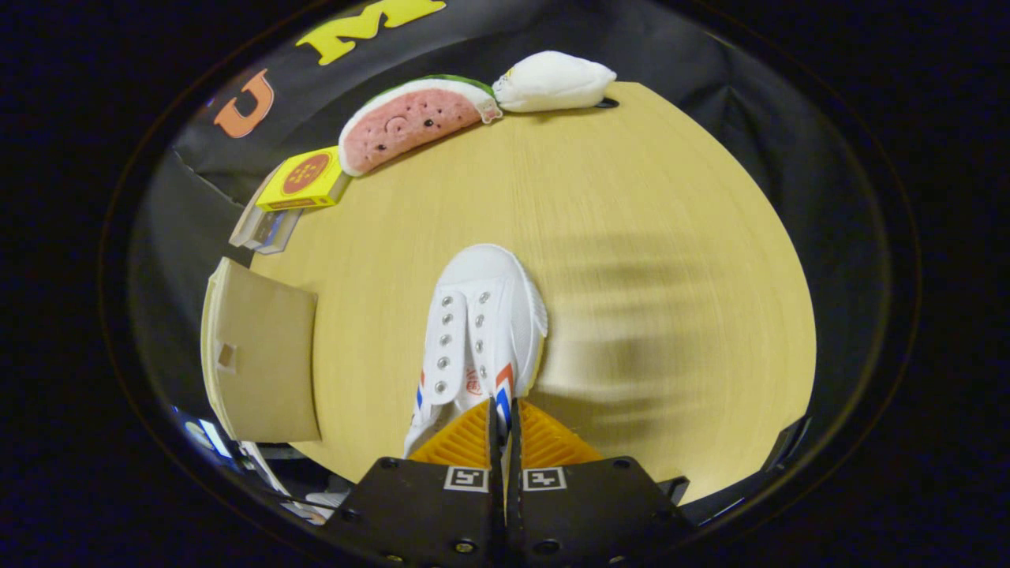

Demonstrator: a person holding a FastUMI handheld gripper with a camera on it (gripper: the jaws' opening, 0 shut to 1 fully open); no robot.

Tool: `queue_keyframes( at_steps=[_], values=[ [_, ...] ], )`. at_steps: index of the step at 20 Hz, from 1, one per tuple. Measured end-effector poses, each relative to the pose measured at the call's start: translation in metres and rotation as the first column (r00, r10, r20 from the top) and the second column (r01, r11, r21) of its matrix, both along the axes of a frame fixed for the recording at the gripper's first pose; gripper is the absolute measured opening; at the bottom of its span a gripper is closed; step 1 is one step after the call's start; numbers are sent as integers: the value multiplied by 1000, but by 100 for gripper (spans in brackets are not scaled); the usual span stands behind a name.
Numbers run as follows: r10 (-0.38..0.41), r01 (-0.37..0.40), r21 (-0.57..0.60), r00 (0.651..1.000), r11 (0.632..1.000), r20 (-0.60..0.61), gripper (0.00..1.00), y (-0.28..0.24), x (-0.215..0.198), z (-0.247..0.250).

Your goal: Open the storage box then place both shoes into the box .Put the left shoe in first, then the right shoe, with the right side of both shoes facing outward in a uniform manner.

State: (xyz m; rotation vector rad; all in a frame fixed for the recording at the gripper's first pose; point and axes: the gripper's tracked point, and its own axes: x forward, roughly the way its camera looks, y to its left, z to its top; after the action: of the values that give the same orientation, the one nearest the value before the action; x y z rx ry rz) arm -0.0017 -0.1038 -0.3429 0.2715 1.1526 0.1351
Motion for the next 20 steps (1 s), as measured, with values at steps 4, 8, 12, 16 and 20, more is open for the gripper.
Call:
queue_keyframes(
  at_steps=[4,8,12,16,20],
  values=[
    [-5,3,53,999,999,37,1,28,-12,32],
    [-12,3,94,996,996,94,1,66,-27,83],
    [-26,2,136,984,991,174,1,120,-40,141],
    [-46,-1,212,974,977,221,1,190,-45,181],
    [-76,13,250,967,968,245,1,257,-47,193]
  ],
)
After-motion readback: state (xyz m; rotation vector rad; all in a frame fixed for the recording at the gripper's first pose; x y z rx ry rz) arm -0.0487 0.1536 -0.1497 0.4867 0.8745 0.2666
